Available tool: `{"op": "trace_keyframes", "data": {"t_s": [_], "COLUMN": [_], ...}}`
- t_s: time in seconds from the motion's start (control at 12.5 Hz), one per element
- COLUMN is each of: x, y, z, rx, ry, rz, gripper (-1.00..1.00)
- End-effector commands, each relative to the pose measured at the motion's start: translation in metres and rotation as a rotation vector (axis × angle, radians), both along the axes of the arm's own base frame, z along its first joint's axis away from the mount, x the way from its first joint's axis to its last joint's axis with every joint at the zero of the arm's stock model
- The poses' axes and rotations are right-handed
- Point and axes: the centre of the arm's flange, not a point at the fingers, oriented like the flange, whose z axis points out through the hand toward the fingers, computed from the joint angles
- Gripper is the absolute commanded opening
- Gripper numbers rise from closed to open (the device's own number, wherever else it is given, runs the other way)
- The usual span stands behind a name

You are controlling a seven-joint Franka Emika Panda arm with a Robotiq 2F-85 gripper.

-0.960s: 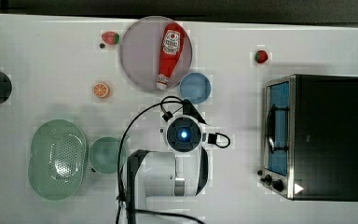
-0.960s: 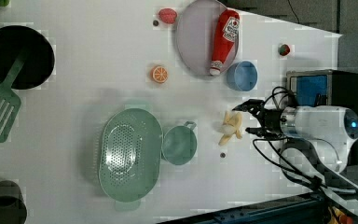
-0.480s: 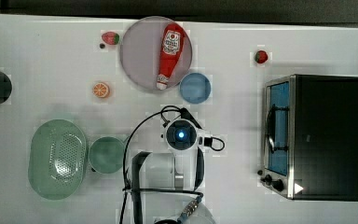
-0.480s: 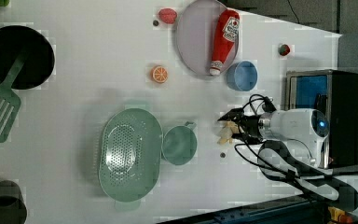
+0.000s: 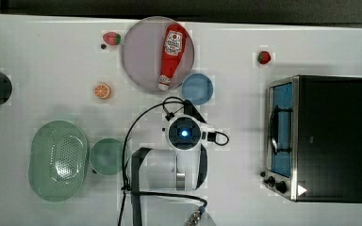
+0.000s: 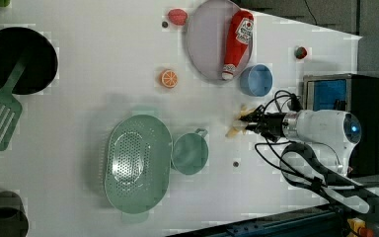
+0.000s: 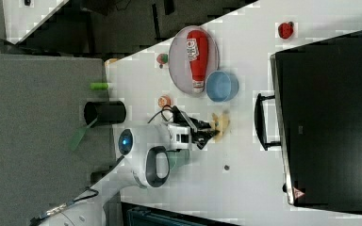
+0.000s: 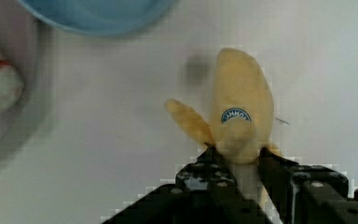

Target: Pick banana from table and place on oven.

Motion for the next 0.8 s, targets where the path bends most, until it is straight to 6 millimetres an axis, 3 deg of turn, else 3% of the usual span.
{"op": "trace_keyframes", "data": {"t_s": [0.08,0.24,0.4,0.64,0.8], "x": [0.006,0.030,0.045,0.046,0.036], "y": [0.004,0.001,-0.002,-0.013,-0.035], "z": [0.010,0.065,0.134,0.250,0.316], "rx": [0.001,0.000,-0.005,-0.011,-0.009], "ry": [-0.044,-0.133,-0.136,-0.083,-0.045], "rz": [-0.012,-0.021,-0.025,-0.046,-0.087], "gripper": [-0.45,-0.46,-0.46,-0.45,-0.46]}}
